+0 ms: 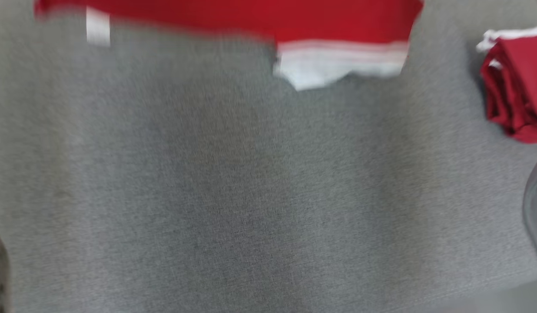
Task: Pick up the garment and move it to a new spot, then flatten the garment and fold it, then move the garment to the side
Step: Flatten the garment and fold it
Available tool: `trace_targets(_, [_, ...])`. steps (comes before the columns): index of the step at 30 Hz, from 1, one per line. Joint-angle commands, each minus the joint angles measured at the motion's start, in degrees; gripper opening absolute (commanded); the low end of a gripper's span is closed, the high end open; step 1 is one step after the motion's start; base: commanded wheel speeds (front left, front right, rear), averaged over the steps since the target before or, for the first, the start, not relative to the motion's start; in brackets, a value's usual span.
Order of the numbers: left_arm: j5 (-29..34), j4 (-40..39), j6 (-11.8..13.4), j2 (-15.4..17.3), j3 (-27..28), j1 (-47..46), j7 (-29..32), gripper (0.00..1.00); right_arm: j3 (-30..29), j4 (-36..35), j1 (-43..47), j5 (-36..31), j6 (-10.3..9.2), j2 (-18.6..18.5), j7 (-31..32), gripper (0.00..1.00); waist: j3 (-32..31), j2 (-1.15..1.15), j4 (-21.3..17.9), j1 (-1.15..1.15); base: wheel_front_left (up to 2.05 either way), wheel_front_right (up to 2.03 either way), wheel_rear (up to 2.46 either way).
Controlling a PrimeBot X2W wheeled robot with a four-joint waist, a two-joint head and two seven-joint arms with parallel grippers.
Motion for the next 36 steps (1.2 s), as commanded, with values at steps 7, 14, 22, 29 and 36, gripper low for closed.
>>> trace_targets(7, [2.74, 3.83, 0.29, 0.74, 1.77, -12.74, -9.66, 0.0, -6.04, -1.26, -14.39, -2.78, -0.16, 1.42, -12.98, 0.0, 16.8, -0.02, 0.64, -0.02, 0.0, 0.0, 0.0])
trace_targets(14, [2.02, 7.89, -0.32, 0.92, 2.32, -14.62, -15.18, 0.0, -0.21, -4.23, -15.55, -2.95, -0.17, -0.54, -16.03, 0.0, 20.7, -0.02, 1.54, -0.02, 0.0, 0.0, 0.0])
trace_targets(22, [0.85, 12.76, -1.08, 1.58, 0.46, -6.22, -17.27, 0.0, 12.8, -4.7, -6.15, 1.57, -0.16, -4.06, -16.37, 0.0, 20.52, -0.02, 2.4, -0.02, 0.0, 0.0, 0.0])
trace_targets(29, [-1.85, 10.76, -0.99, 1.63, -1.35, 5.96, -17.61, 0.0, 22.89, -9.78, 7.05, 10.84, -0.16, -9.7, -14.55, 0.0, 14.97, -0.02, 3.49, -0.02, 0.0, 0.0, 0.0])
trace_targets(36, [-4.78, 6.24, -1.0, 1.81, -3.21, 22.42, -17.65, 0.0, 20.84, -16.14, 26.3, 15.97, -0.16, -13.58, -2.88, 0.0, 5.63, -0.02, 3.91, -0.02, 0.0, 0.0, 0.0])
